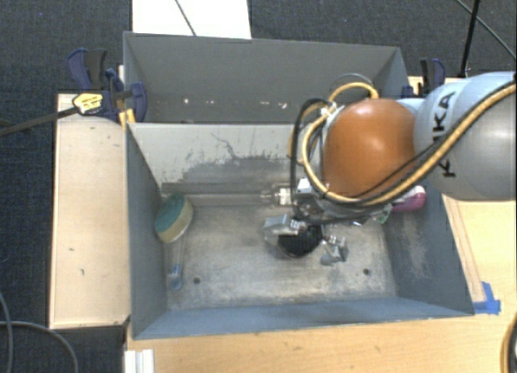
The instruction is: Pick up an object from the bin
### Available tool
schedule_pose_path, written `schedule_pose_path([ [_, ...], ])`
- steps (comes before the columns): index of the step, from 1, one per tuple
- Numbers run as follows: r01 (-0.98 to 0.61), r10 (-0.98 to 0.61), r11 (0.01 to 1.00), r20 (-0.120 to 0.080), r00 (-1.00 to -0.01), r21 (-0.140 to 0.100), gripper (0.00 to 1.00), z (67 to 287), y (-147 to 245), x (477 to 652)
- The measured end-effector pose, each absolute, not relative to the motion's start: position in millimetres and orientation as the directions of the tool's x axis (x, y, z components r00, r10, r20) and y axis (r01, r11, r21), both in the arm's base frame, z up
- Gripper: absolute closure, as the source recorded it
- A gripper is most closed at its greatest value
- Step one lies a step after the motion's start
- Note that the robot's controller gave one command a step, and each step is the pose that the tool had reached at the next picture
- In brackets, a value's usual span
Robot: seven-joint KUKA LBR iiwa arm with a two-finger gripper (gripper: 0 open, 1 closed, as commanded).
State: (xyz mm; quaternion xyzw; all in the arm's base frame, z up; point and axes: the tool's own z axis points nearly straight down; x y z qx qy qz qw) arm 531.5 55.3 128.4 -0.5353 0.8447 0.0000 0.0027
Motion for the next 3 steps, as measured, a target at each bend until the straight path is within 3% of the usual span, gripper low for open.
schedule_pose_path([
  [1,-0.936,-0.936,0.351,0.000,-0.351,0.001,0.00,112,56,534.1],
  [2,-0.926,-0.926,0.378,0.000,-0.378,0.002,0.00,96,54,533.2],
  [3,-0.878,-0.878,0.479,0.000,-0.479,0.002,0.00,116,53,526.3],
])
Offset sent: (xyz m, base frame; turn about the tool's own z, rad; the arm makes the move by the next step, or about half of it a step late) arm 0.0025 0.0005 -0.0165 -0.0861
